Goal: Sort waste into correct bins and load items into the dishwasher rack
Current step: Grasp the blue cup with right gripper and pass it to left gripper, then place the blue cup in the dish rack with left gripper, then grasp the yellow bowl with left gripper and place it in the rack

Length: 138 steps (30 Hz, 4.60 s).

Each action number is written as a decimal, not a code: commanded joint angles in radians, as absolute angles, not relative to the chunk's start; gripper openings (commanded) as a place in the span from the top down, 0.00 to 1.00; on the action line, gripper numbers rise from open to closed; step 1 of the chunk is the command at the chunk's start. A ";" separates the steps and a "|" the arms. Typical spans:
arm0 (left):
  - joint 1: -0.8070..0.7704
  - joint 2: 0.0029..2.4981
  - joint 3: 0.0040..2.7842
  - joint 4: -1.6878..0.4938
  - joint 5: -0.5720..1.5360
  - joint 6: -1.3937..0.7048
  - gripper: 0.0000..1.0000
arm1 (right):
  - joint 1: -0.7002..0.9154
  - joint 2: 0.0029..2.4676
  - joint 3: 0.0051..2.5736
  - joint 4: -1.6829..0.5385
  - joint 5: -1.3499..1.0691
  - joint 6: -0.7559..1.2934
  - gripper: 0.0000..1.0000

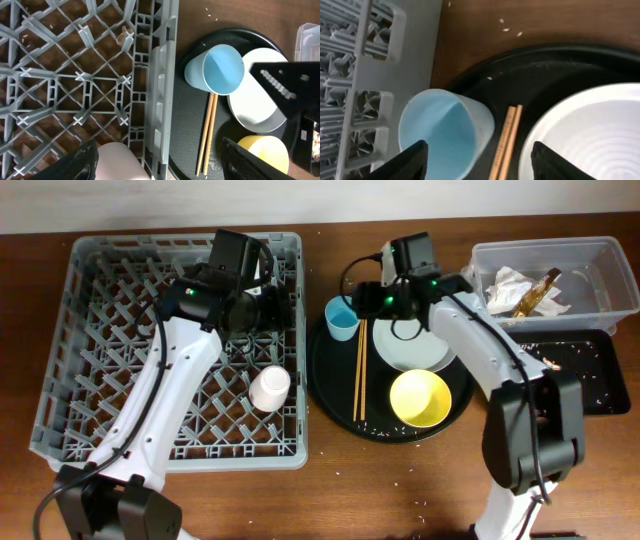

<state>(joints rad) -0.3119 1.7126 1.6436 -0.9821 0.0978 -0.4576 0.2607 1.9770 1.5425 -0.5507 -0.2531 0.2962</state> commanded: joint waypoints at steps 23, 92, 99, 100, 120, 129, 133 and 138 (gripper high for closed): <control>-0.171 1.842 1.532 -0.503 1.339 -0.352 0.01 | 0.082 1.860 1.558 -0.299 -1.409 0.446 0.96; -0.811 2.545 2.518 -1.452 0.177 -0.350 0.41 | -0.141 1.657 1.841 -1.241 -0.074 0.305 0.38; -0.816 2.647 2.518 -1.451 0.199 -0.351 0.61 | -0.360 1.645 1.883 -1.268 -0.210 0.293 0.38; -0.816 2.656 2.518 -1.451 0.199 -0.351 0.73 | -0.360 1.645 1.883 -1.268 -0.210 0.293 0.38; -0.449 2.589 2.767 -1.324 -1.264 -0.339 1.00 | -0.360 1.647 1.883 -1.260 -0.206 0.293 0.01; -0.456 2.594 2.536 -1.295 -1.182 -0.339 1.00 | -0.360 1.647 1.883 -1.260 -0.206 0.293 0.02; -0.462 2.597 2.508 -1.295 -1.174 -0.343 0.99 | -0.360 1.647 1.883 -1.260 -0.206 0.293 0.02; -0.563 2.595 2.510 -1.329 -1.099 -0.270 0.63 | -0.360 1.647 1.883 -1.260 -0.206 0.293 0.01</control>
